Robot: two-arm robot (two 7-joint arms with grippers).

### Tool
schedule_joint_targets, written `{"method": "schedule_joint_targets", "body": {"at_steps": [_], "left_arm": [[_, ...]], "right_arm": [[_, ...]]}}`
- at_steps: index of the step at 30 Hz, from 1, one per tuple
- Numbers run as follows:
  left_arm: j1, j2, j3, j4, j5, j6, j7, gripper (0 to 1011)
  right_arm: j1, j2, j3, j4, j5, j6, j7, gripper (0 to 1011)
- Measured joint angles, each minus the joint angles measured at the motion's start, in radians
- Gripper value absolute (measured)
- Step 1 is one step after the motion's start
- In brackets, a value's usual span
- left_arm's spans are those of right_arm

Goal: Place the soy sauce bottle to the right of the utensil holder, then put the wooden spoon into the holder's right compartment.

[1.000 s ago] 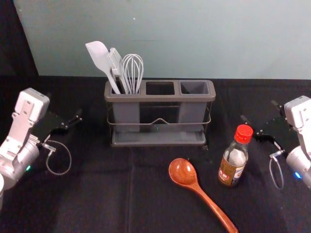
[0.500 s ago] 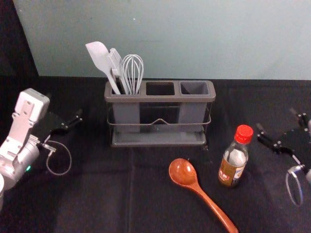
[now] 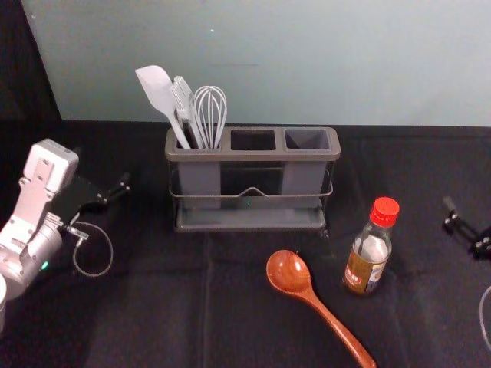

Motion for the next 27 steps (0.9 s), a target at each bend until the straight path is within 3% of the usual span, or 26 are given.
{"method": "schedule_joint_targets", "body": {"at_steps": [5,11,14,18,21,27], "left_arm": [[0.0,0.0,0.0,0.0,0.0,0.0,0.0,1005],[0.0,0.0,0.0,0.0,0.0,0.0,0.0,1005],[0.0,0.0,0.0,0.0,0.0,0.0,0.0,1005],[0.0,0.0,0.0,0.0,0.0,0.0,0.0,1005],[0.0,0.0,0.0,0.0,0.0,0.0,0.0,1005],[0.0,0.0,0.0,0.0,0.0,0.0,0.0,1005]], "right_arm": [[-0.045,-0.026,0.02,-0.047,0.082,-0.112,0.054,1002],[-0.024,-0.054,-0.023,-0.062,0.115,-0.139,0.122,1003],[-0.007,-0.064,-0.047,-0.06,0.116,-0.119,0.14,1002],[0.017,-0.077,-0.075,-0.055,0.114,-0.053,0.151,1003],[0.039,-0.085,-0.097,-0.054,0.097,0.031,0.151,1003],[0.06,-0.098,-0.117,-0.045,0.078,0.104,0.156,1003]]}}
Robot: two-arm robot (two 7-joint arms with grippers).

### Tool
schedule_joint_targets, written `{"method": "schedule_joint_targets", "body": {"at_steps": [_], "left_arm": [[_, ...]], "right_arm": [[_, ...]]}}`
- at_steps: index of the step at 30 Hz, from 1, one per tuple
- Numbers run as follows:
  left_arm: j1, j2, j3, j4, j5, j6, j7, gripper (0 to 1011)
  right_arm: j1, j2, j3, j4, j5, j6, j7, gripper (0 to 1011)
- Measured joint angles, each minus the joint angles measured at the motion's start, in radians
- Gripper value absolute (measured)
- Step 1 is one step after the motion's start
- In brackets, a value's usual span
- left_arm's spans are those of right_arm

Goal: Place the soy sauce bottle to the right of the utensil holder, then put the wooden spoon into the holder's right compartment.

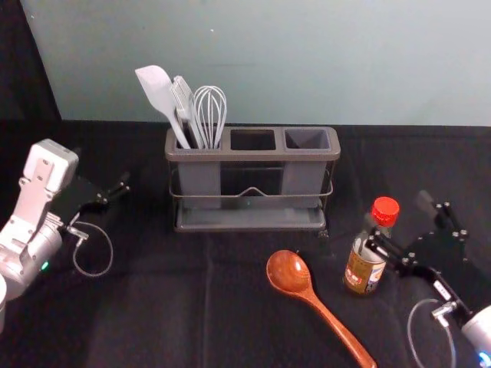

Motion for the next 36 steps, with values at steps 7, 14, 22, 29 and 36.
{"method": "schedule_joint_targets", "body": {"at_steps": [7,14,22,29,36], "left_arm": [[0.0,0.0,0.0,0.0,0.0,0.0,0.0,1005],[0.0,0.0,0.0,0.0,0.0,0.0,0.0,1005],[0.0,0.0,0.0,0.0,0.0,0.0,0.0,1005],[0.0,0.0,0.0,0.0,0.0,0.0,0.0,1005],[0.0,0.0,0.0,0.0,0.0,0.0,0.0,1005]], "right_arm": [[0.022,-0.027,-0.008,0.017,-0.029,0.039,0.01,1003],[0.038,-0.047,-0.005,0.032,-0.038,0.055,0.027,1003],[0.062,-0.07,0.004,0.056,-0.033,0.07,0.057,1003],[0.08,-0.09,0.011,0.08,-0.015,0.074,0.096,1002],[0.086,-0.108,0.02,0.095,-0.007,0.075,0.124,1003]]}}
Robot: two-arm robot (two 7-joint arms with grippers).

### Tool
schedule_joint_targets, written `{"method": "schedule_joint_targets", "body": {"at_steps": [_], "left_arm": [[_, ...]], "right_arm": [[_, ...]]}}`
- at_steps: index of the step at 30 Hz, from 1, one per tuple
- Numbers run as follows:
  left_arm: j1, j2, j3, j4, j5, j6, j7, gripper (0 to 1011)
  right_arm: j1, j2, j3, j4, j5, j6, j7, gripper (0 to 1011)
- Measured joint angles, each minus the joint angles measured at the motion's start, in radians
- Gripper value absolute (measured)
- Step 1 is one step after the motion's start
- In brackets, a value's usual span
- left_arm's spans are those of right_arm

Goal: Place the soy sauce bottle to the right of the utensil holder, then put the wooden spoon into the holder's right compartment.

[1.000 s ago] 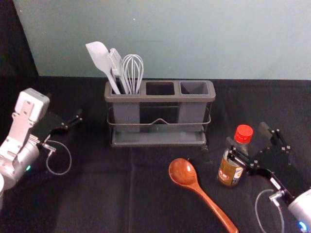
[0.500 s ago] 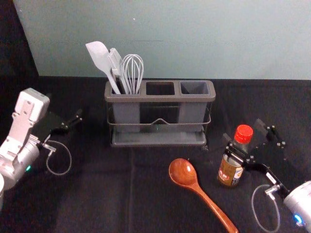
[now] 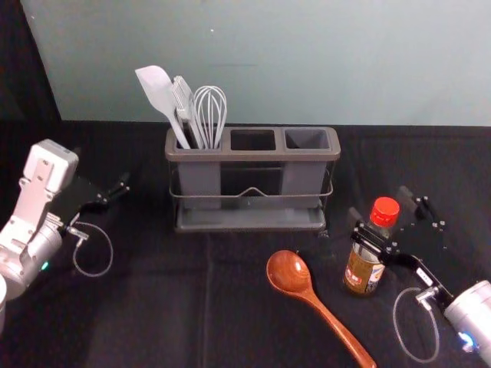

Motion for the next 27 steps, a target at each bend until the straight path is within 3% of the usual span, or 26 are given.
{"method": "schedule_joint_targets", "body": {"at_steps": [6,13,22,27], "left_arm": [[0.0,0.0,0.0,0.0,0.0,0.0,0.0,1005],[0.0,0.0,0.0,0.0,0.0,0.0,0.0,1005],[0.0,0.0,0.0,0.0,0.0,0.0,0.0,1005],[0.0,0.0,0.0,0.0,0.0,0.0,0.0,1005]], "right_arm": [[0.002,-0.013,0.008,0.009,-0.002,0.0,0.017,953],[0.0,-0.024,0.021,0.009,-0.011,0.004,0.033,786],[-0.004,-0.042,0.034,0.01,-0.026,0.007,0.052,463],[-0.011,-0.051,0.045,0.006,-0.034,0.011,0.06,387]]}}
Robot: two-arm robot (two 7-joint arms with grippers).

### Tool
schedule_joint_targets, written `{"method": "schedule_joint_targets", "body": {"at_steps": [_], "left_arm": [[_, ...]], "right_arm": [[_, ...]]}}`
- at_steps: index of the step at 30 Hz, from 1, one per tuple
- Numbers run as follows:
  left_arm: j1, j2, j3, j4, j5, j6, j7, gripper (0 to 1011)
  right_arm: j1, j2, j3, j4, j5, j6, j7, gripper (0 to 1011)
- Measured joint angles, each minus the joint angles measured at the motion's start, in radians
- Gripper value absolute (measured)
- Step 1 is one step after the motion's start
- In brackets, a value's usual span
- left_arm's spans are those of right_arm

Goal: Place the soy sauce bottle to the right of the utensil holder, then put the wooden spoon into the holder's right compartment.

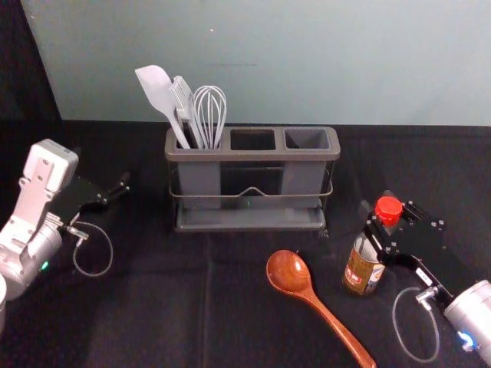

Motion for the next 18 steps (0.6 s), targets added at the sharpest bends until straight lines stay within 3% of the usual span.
{"method": "schedule_joint_targets", "body": {"at_steps": [9,18], "left_arm": [[0.0,0.0,0.0,0.0,0.0,0.0,0.0,1005],[0.0,0.0,0.0,0.0,0.0,0.0,0.0,1005]], "right_arm": [[0.001,0.015,0.037,-0.049,-0.017,0.016,0.026,386],[0.057,0.05,0.07,-0.024,-0.01,0.037,0.102,387]]}}
